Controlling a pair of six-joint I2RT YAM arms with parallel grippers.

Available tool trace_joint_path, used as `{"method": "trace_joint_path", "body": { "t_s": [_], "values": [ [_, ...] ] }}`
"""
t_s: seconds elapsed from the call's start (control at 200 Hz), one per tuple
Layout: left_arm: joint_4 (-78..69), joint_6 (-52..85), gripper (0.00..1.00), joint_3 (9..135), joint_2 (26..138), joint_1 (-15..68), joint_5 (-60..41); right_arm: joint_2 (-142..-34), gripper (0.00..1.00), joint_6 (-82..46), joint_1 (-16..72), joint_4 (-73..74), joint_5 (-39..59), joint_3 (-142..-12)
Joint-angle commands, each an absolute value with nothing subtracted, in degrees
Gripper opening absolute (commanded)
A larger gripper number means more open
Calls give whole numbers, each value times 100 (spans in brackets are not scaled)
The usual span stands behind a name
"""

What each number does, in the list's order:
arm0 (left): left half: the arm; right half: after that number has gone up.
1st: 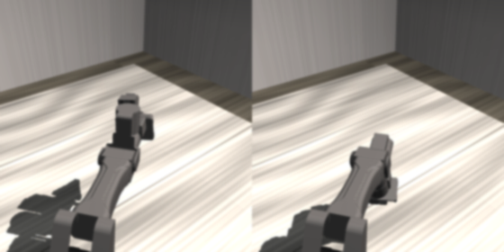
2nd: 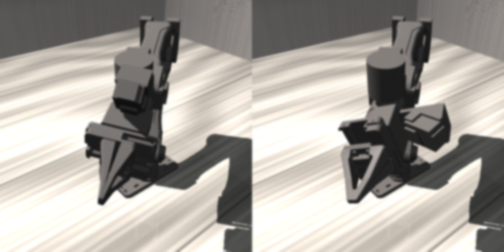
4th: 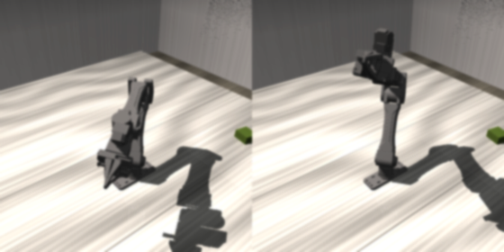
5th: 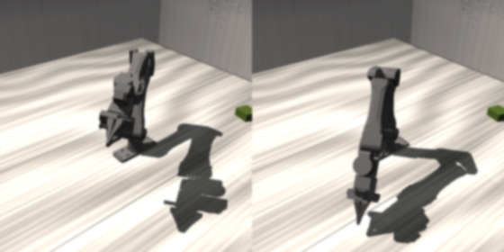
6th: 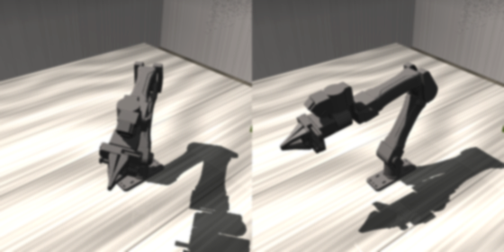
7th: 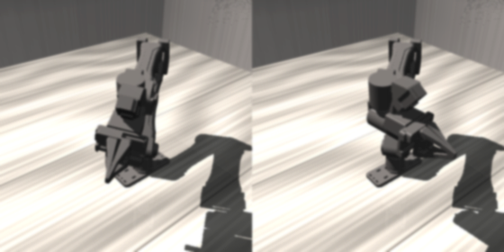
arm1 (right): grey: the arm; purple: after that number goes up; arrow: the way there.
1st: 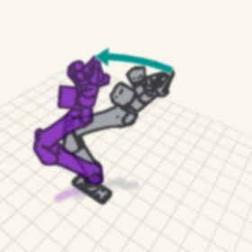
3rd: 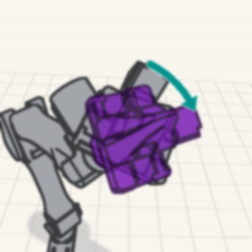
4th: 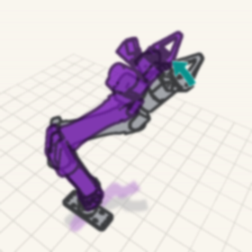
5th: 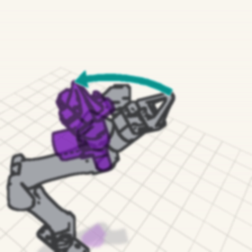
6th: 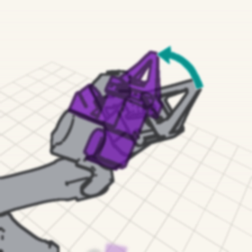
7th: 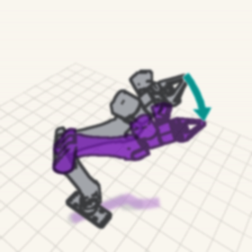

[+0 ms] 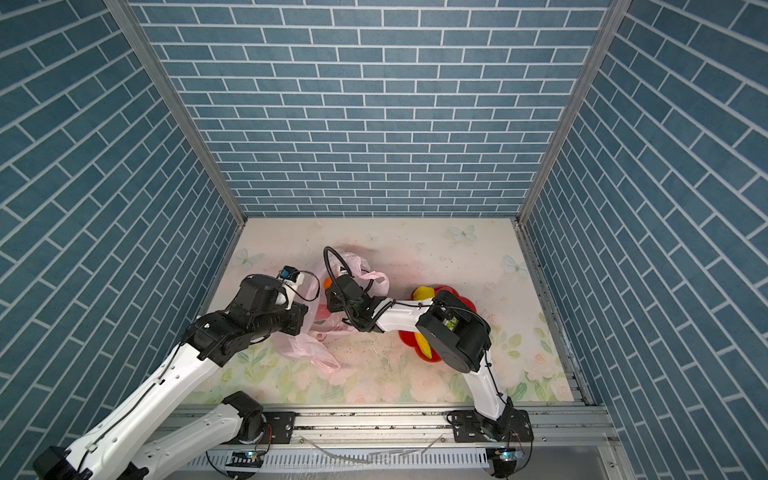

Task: Take the fake fruits out of the plastic bag

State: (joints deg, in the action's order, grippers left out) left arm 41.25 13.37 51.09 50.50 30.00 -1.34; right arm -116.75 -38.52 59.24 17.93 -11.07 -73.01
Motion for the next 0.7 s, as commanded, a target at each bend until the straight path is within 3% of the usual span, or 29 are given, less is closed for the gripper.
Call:
{"method": "trace_joint_path", "body": {
  "t_s": [0.0, 0.385, 0.695],
  "values": [
    [4075, 1445, 9, 5171, 4894, 3006, 356, -11266, 3, -3710, 5941, 1736, -887, -7118],
    [4248, 1720, 10, 5052, 4665, 3010, 1376, -10609, 3, -3744, 5941, 1560, -430, -6913],
    [4368, 2178, 36, 5416, 5028, 2987, 1490, -10466, 3, -3410, 5942, 1495, -45, -6893]
  ]
}}
